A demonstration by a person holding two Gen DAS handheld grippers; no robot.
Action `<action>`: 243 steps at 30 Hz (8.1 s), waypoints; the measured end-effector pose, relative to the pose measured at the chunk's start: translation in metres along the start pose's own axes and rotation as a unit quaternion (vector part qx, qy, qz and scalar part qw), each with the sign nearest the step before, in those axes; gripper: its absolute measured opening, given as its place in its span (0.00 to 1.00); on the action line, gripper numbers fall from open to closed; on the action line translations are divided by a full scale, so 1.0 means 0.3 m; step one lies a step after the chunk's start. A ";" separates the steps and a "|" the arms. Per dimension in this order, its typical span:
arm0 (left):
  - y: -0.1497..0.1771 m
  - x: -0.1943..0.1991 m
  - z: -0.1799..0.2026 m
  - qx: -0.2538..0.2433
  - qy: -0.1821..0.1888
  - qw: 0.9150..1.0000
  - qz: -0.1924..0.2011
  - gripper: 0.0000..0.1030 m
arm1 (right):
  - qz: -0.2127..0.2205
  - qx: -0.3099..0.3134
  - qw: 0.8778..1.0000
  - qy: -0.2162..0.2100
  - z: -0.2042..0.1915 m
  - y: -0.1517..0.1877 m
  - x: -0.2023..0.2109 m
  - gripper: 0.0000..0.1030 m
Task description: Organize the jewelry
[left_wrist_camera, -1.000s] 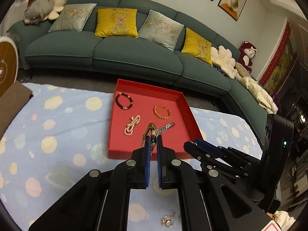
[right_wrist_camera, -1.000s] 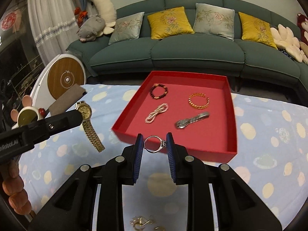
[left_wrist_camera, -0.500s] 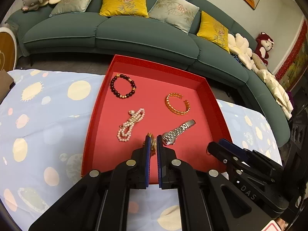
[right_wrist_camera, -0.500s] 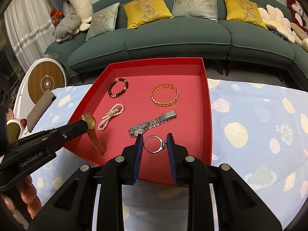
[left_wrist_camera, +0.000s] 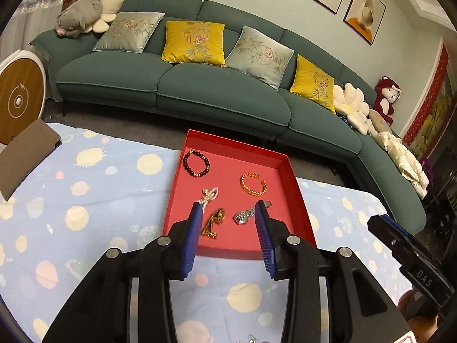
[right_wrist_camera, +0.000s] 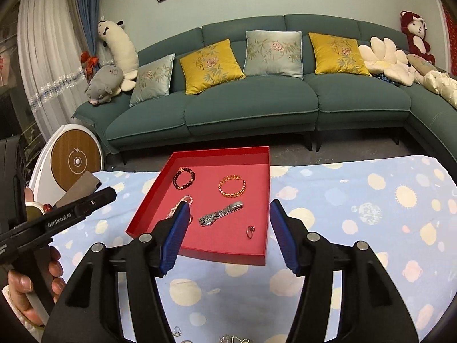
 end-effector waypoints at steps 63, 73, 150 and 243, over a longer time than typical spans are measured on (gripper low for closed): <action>0.456 -0.032 0.012 -0.061 0.030 0.992 -0.103 0.00 | -0.159 0.019 0.986 -0.044 -0.020 0.541 -0.090 0.15; 0.381 0.022 -0.042 -0.033 0.034 0.995 -0.083 0.00 | -0.125 0.033 0.990 -0.059 -0.077 0.460 -0.040 0.00; 0.646 -0.057 -0.024 -0.033 0.006 0.989 -0.146 0.25 | -0.106 0.028 0.992 -0.063 -0.056 0.439 0.020 0.00; -0.127 -0.104 0.020 -0.013 -0.038 0.999 0.020 0.57 | 0.024 -0.021 0.999 -0.044 0.037 -0.158 -0.134 0.39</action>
Point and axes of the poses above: each gripper's, at about its wrist camera, not at the fingertips, and x roughly against the way its jaws point, z to its right, y to its underside, the point moved 3 cm from there along -x, roughly the way its jaws point, and after that the axes turned 13 degrees about x, right-handed, at the moved point
